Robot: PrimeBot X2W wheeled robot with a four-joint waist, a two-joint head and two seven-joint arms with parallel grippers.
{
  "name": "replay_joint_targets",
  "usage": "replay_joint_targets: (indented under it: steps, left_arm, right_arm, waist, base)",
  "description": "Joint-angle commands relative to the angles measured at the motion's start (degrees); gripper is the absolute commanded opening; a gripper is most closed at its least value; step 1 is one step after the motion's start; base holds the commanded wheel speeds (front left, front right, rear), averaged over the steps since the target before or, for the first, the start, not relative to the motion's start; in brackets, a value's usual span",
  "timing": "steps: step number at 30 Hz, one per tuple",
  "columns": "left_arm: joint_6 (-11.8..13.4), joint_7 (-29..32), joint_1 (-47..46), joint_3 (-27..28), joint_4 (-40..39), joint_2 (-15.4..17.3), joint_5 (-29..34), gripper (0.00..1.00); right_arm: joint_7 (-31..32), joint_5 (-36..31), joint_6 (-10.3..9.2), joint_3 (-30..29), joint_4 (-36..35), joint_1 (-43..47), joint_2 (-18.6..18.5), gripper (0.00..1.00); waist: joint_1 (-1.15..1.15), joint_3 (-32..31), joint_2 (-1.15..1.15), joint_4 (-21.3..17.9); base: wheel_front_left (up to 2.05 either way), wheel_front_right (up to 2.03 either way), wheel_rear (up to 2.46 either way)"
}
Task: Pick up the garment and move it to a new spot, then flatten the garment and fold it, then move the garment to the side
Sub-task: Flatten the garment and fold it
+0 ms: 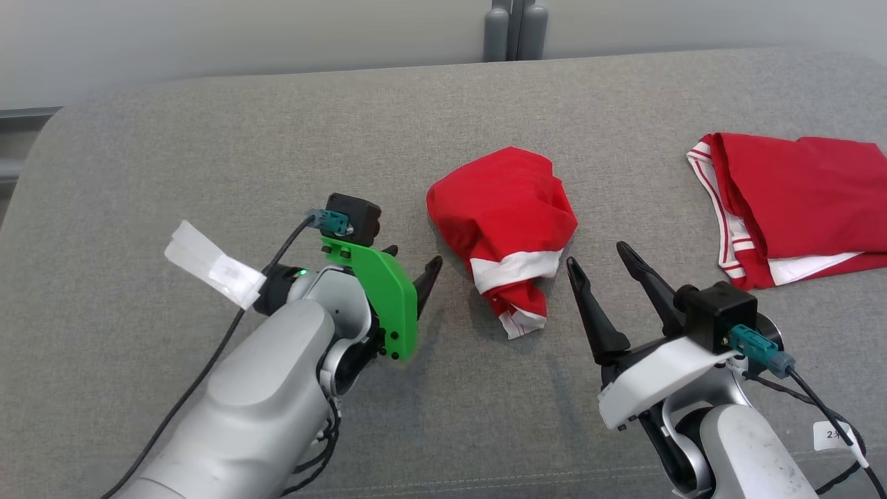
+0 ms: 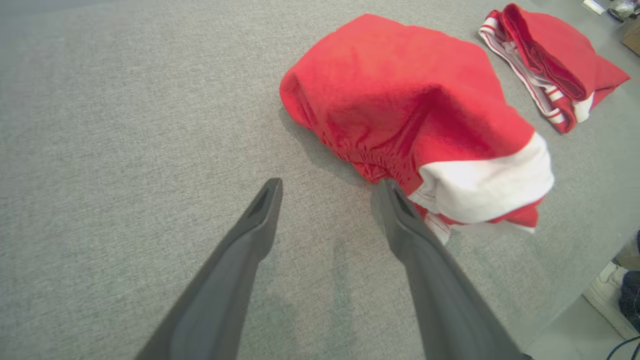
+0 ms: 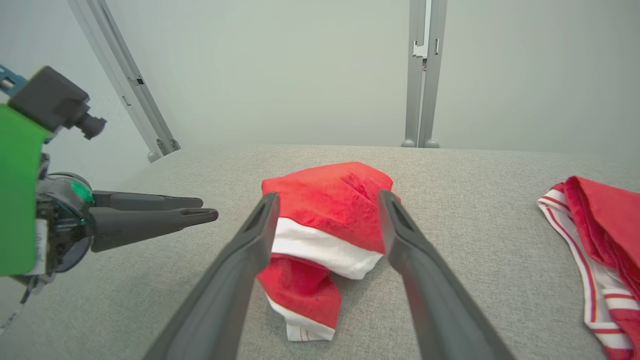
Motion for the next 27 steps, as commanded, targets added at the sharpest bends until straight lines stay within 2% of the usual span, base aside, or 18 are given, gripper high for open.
replay_joint_targets:
  steps: [1, 10, 18, 27]
  left_arm:
    - [-0.40, -0.29, 0.56, 0.21, 0.43, -0.67, -0.28, 1.00]
    - [-2.47, 0.61, -2.71, 0.45, 5.22, -4.38, -2.83, 1.00]
    - [-4.10, 3.07, -5.63, 0.45, 7.90, -5.97, -5.79, 1.00]
    - [-4.26, 1.20, -8.40, -1.74, 9.24, -6.49, -6.21, 1.00]
  right_arm:
    - [0.06, 0.02, -0.06, 0.03, -0.32, -0.13, -0.16, 1.00]
    - [-0.03, -0.22, -0.06, -0.03, -0.74, -0.93, -0.17, 1.00]
    - [-0.71, 0.36, -0.06, -0.12, -0.50, -1.63, -0.15, 1.00]
    - [-1.57, 0.56, -0.06, 0.03, -0.16, -2.56, -0.15, 1.00]
  waist:
    - [0.00, 0.55, 0.00, -0.67]
    - [0.00, 2.36, 0.00, -3.66]
    - [0.00, 4.32, 0.00, -6.28]
    - [0.00, 6.31, 0.00, -7.99]
  base:
    - [0.00, 0.00, 0.00]
    - [0.00, 0.00, 0.00]
    - [0.00, 0.00, 0.00]
    - [0.00, 0.00, 0.00]
